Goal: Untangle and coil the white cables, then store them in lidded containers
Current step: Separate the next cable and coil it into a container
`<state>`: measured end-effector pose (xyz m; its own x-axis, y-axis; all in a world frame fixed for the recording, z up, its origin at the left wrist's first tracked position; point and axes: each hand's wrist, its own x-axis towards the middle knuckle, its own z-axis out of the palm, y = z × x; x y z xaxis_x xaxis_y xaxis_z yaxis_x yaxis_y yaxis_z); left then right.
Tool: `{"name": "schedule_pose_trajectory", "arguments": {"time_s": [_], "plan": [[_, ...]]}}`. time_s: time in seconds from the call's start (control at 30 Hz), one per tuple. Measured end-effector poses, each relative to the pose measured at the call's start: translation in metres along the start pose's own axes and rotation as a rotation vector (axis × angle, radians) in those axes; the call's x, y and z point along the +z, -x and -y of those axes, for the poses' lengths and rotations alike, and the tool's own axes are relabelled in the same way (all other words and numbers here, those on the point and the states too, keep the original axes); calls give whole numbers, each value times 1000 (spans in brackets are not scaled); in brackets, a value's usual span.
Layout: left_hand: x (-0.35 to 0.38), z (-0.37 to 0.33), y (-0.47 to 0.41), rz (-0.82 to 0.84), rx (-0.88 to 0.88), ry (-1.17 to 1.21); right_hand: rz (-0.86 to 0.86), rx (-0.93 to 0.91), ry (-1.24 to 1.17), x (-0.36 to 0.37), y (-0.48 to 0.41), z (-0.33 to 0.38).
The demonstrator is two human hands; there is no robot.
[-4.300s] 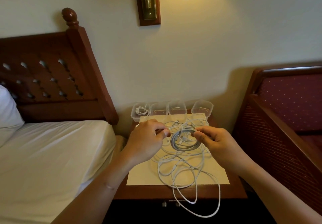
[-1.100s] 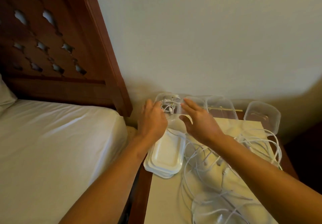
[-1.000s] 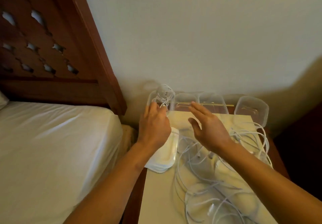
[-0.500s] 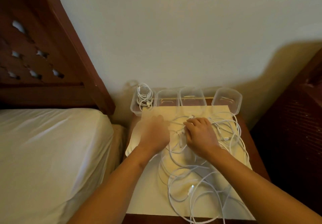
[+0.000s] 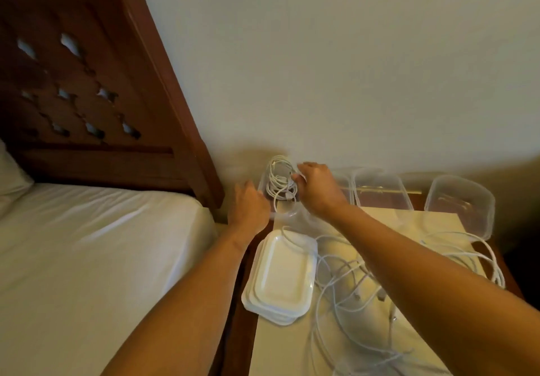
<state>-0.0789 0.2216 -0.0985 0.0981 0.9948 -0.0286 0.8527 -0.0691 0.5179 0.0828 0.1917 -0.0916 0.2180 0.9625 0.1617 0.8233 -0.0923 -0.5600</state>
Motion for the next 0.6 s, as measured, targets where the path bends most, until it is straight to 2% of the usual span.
{"name": "schedule_pose_trajectory", "arguments": {"time_s": [0.1, 0.23, 0.3, 0.53, 0.6], "plan": [[8, 10, -13, 47, -36, 18, 53, 65, -57, 12, -39, 1], [20, 20, -16, 19, -23, 46, 97, 35, -38, 26, -62, -2], [25, 23, -15, -10, 3, 45, 56, 31, -4, 33, -68, -3], [22, 21, -16, 15, 1, 25, -26, 64, -180, 31, -73, -3], [15, 17, -15, -54, 17, 39, -82, 63, -223, 14, -68, 6]]}}
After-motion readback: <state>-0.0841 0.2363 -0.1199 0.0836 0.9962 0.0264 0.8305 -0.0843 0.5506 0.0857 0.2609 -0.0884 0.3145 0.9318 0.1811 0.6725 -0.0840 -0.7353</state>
